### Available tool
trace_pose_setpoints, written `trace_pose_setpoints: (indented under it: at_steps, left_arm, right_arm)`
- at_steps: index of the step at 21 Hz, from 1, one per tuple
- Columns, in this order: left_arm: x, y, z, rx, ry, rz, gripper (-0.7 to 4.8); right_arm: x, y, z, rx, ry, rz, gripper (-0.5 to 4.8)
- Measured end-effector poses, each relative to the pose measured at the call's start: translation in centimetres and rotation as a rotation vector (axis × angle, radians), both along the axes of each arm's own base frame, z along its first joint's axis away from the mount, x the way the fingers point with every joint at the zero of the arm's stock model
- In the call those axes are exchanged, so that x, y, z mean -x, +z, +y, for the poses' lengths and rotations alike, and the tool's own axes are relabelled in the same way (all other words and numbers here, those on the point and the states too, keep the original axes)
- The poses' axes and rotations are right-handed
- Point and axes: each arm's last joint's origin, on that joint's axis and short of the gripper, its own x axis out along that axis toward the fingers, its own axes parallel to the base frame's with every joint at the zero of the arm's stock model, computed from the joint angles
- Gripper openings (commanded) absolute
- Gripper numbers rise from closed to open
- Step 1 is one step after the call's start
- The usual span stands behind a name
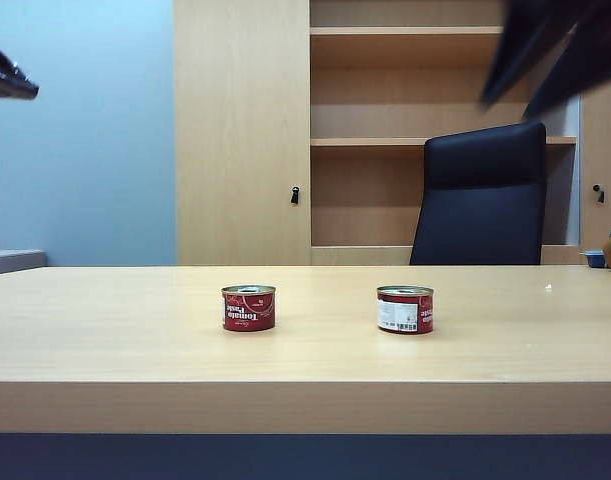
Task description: Stack a can of tomatoes on the right onto the can of tomatoes on the left.
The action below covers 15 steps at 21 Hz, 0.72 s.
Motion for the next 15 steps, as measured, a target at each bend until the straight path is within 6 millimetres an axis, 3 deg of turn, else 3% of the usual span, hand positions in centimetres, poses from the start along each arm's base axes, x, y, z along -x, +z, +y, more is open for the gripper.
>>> trace_pose_setpoints:
  at_steps: [2, 3, 5, 10, 15]
  left_arm:
    - [0.1, 1.1, 0.0, -0.018, -0.005, -0.048, -0.01]
    - [0.3, 1.6, 0.0, -0.021, -0.010, -0.060, -0.01]
    - [0.5, 2.0, 0.0, -0.024, -0.011, -0.055, -0.01]
    - [1.2, 2.4, -0.1, -0.028, -0.020, -0.030, -0.01]
    - [2.0, 2.7, -0.4, -0.028, -0.034, -0.046, -0.01]
  right_arm:
    - [-3.7, -1.1, 2.9, 0.090, 0.043, 0.062, 3.95]
    - [-6.0, -1.9, 4.5, 0.136, 0.062, 0.069, 3.96]
    - [-8.0, -3.4, 5.7, 0.173, 0.081, 0.114, 3.96]
    - [-10.3, -6.7, 7.7, 0.237, 0.117, 0.223, 3.97]
    - [-11.4, -9.9, 8.3, 0.264, 0.132, 0.303, 3.98]
